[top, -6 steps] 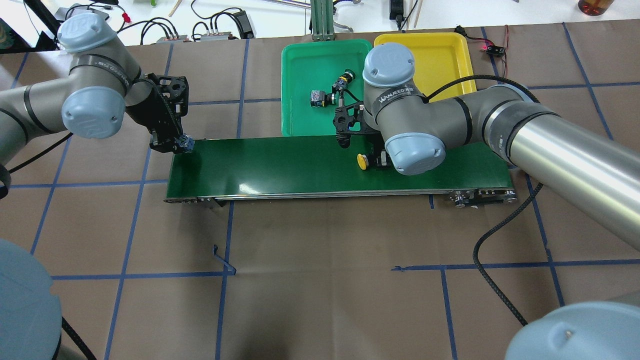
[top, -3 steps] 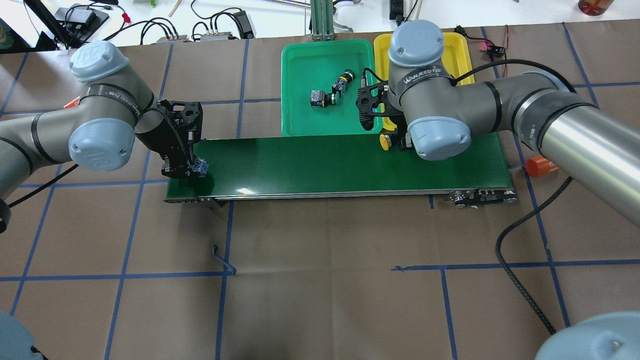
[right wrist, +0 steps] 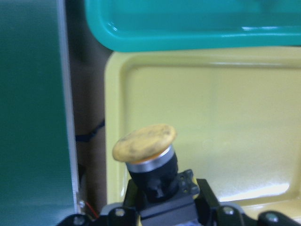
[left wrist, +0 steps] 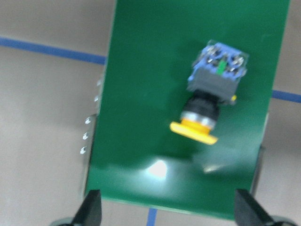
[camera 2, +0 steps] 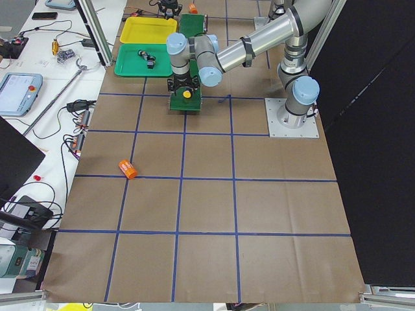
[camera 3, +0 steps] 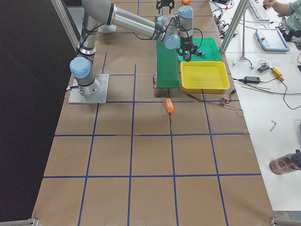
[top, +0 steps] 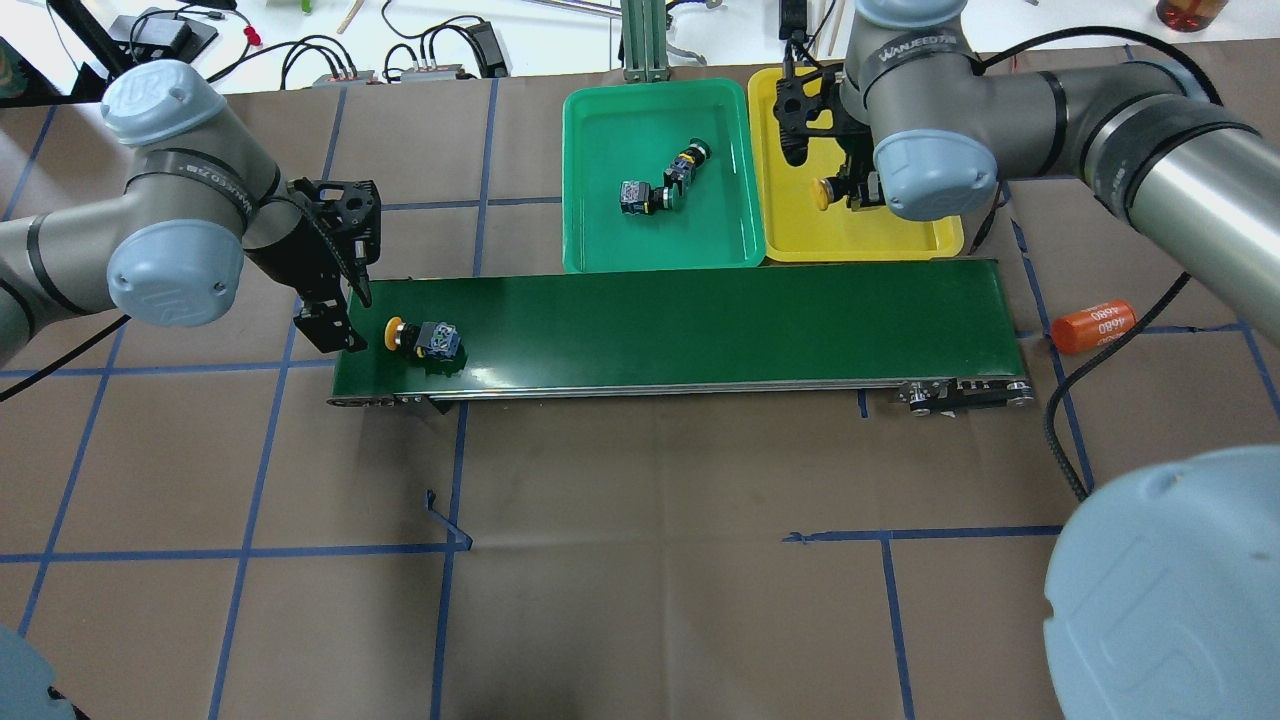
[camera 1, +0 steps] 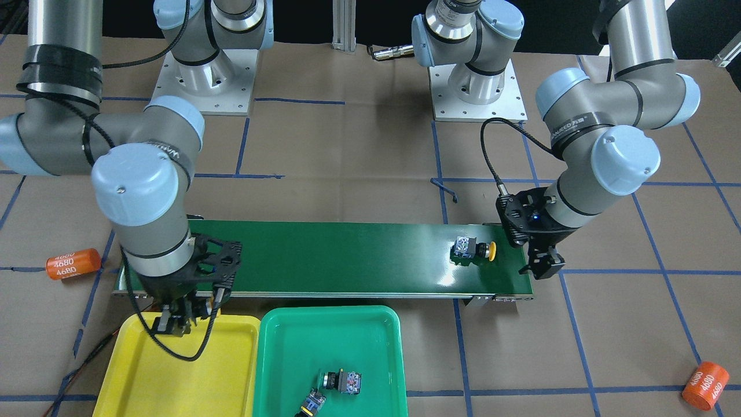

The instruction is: Sort buttons by color to trays

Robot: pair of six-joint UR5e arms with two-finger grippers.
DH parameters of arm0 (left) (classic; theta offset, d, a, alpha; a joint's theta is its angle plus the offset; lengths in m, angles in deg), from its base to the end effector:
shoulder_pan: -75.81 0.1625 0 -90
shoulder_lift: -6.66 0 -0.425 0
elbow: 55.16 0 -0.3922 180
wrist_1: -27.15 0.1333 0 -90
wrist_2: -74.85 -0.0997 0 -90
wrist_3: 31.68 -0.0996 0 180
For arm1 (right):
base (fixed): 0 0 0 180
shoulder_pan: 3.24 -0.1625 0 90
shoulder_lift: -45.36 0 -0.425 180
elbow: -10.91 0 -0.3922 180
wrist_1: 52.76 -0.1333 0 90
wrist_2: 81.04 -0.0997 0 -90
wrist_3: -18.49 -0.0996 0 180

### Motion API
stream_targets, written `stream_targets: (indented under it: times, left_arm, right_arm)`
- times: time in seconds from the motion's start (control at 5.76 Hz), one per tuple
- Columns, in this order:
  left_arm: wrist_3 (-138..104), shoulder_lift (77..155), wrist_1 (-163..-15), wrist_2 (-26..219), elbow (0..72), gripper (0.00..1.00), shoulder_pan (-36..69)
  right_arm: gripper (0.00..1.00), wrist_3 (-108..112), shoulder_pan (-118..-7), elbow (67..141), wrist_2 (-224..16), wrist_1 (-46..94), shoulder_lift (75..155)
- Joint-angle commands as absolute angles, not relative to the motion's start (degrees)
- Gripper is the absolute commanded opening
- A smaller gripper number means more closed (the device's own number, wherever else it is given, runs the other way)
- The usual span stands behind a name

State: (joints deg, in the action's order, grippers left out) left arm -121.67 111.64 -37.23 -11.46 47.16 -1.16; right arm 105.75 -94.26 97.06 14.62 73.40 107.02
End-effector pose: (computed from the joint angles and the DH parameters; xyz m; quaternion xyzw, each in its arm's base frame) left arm -0.0110 -0.5723 0.2909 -0.6215 -0.7826 0.0161 0.0315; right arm 0.1355 -0.6740 0.2971 0.6884 -0.7165 0.0405 0.1053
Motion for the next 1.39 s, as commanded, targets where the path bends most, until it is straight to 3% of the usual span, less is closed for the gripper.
stream_targets:
  times: [0.0, 0.35, 0.87, 1.21]
  left_arm:
    - [-116.8, 115.4, -37.4, -12.0, 39.3, 0.98, 6.9]
    - [-112.0, 121.7, -37.4, -12.8, 31.1, 0.98, 11.7]
    - [-109.3, 135.4, -37.9, -13.3, 10.7, 0.98, 15.6]
    - [-109.5, 144.5, -37.9, -14.1, 2.7, 0.98, 16.7]
  right_arm:
    - [0.99, 106.3, -90.3, 92.1, 9.5, 73.5, 100.6]
    - [1.0, 105.9, -90.3, 91.3, 9.9, 72.1, 103.1]
    - [1.0, 102.8, -94.4, 92.2, 9.4, 47.0, 114.8]
    - [1.0, 95.0, -101.7, 96.1, 9.8, 45.9, 116.5]
